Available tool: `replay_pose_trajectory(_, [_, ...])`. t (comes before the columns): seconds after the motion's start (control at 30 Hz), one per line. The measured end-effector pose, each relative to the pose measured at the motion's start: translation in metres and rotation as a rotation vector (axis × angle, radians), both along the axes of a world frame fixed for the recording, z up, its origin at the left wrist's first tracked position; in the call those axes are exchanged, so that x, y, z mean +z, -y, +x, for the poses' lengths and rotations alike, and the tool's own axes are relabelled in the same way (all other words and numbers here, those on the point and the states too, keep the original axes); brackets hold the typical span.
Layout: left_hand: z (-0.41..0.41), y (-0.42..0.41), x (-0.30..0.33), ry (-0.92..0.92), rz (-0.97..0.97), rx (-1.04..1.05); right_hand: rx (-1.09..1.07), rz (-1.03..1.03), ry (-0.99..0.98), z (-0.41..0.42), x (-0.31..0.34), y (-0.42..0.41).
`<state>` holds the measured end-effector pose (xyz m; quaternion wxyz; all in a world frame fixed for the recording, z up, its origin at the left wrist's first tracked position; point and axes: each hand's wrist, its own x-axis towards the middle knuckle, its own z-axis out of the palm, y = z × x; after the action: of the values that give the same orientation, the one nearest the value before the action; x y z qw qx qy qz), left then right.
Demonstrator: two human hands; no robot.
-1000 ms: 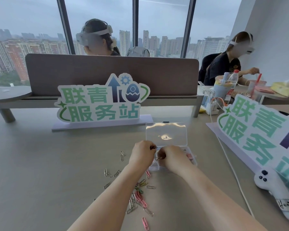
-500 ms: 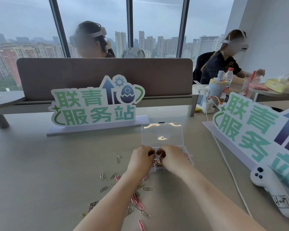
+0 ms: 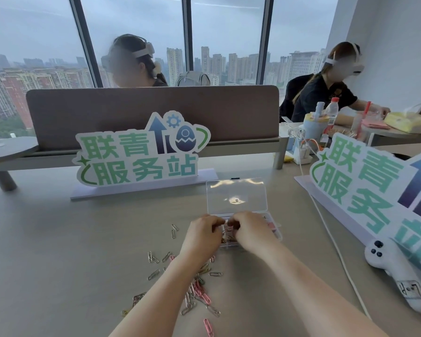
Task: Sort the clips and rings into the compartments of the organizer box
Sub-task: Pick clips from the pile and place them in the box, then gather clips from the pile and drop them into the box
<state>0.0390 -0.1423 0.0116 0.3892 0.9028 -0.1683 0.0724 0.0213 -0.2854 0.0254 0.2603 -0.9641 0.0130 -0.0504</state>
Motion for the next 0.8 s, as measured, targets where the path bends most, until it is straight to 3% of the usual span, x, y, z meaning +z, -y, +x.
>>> replay_pose_trajectory(0.8, [-0.008, -0.018, -0.013, -0.050, 0.126, 0.034, 0.097, -0.115, 0.052, 0.002, -0.010, -0.012])
